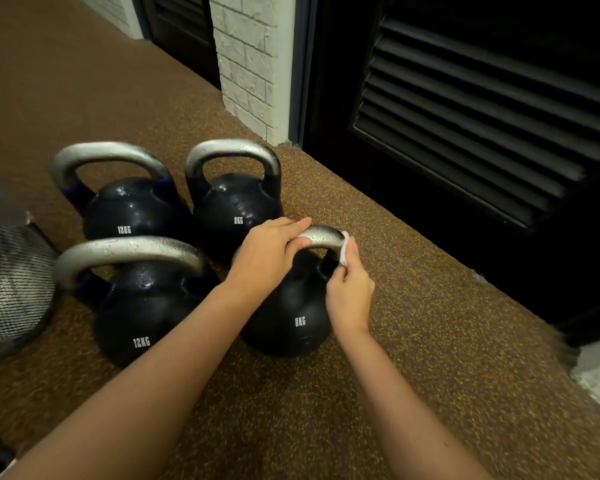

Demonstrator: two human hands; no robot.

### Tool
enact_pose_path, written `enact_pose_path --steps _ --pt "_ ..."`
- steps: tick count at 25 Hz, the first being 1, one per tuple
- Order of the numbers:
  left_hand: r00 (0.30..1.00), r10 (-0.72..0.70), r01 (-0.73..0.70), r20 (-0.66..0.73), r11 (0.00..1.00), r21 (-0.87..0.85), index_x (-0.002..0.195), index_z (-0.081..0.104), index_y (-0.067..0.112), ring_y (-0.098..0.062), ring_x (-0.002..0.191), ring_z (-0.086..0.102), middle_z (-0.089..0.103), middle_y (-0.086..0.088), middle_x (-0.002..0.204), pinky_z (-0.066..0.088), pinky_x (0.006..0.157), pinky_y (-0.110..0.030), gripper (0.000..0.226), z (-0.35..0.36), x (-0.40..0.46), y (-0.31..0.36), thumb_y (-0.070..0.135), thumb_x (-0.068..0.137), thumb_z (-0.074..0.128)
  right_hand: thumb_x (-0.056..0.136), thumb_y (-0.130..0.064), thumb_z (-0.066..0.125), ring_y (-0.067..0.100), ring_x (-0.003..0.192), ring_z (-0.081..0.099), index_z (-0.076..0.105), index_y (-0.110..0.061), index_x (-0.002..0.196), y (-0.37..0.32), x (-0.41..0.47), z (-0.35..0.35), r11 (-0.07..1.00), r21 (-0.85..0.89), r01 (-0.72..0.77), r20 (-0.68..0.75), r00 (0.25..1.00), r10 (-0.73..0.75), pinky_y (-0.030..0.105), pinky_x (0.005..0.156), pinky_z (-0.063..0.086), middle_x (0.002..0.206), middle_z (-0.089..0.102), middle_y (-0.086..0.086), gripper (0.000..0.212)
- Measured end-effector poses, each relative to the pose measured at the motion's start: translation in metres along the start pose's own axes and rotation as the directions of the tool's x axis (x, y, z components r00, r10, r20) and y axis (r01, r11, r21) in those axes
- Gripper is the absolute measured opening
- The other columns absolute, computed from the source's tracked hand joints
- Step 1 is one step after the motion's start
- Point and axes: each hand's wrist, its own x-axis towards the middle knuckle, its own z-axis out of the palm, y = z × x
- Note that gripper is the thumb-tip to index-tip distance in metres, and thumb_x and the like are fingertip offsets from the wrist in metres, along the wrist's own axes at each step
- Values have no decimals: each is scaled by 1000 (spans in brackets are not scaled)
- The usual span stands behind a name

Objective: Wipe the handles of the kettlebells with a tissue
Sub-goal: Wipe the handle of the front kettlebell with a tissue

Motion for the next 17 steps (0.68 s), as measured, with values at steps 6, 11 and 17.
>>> enact_pose_path --steps 6,11,17 --pt "1000 -1 1 -2 1000 -19 128 56 13 -24 109 57 65 -6 115 43 98 -38 37 -2 -1 3 21 92 55 88 7 39 23 127 49 36 -19 142 12 -14 3 1000 15 27 -37 999 -26 31 110 36 140 49 8 60" --pt "1000 -14 15 21 1000 -22 129 55 15 -22 111 55 64 -4 118 42 100 -37 37 -2 0 2 23 93 53 88 3 38 5 88 57 62 -26 121 -3 29 -16 998 63 31 102 994 -38 26 85 44 110 67 -4 50" --pt "993 -42 50 114 997 -65 136 46 26 -14 120 50 57 3 128 37 102 -28 45 -16 0 -1 29 93 54 90 -3 43 11 90 61 64 -27 119 6 51 -22 995 -93 -36 218 974 56 26 85 46 110 69 -1 44"
